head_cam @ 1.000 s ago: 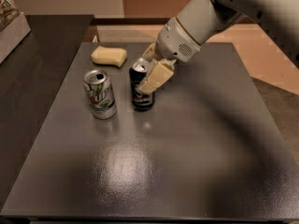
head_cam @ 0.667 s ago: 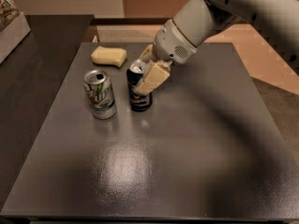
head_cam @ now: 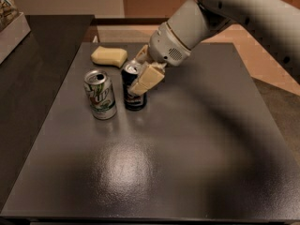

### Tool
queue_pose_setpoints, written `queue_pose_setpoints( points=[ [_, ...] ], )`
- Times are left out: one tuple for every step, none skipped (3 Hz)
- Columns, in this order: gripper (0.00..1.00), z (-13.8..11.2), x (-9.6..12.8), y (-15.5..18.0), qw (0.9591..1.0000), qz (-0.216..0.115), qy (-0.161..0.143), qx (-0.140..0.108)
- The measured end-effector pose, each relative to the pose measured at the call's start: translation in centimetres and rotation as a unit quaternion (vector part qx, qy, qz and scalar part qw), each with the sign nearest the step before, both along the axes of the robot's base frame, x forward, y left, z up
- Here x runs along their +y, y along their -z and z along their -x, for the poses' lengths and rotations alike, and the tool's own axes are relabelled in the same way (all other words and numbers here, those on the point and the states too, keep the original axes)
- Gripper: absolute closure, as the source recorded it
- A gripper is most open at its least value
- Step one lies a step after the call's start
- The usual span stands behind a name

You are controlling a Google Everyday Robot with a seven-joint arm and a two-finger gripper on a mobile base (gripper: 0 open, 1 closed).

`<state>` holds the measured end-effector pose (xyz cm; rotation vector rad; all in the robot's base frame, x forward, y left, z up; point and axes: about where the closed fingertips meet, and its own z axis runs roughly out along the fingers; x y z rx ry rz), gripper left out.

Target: Move pepsi can near 7up can

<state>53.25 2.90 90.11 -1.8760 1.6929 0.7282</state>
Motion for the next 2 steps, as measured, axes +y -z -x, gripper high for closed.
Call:
queue_pose_setpoints(
  points=[
    [0.0, 0.05, 0.14, 0.04, 1.0, 0.0, -0.001, 0.001],
    [0.0, 0.05, 0.15, 0.05, 1.0, 0.0, -0.001, 0.001]
  ],
)
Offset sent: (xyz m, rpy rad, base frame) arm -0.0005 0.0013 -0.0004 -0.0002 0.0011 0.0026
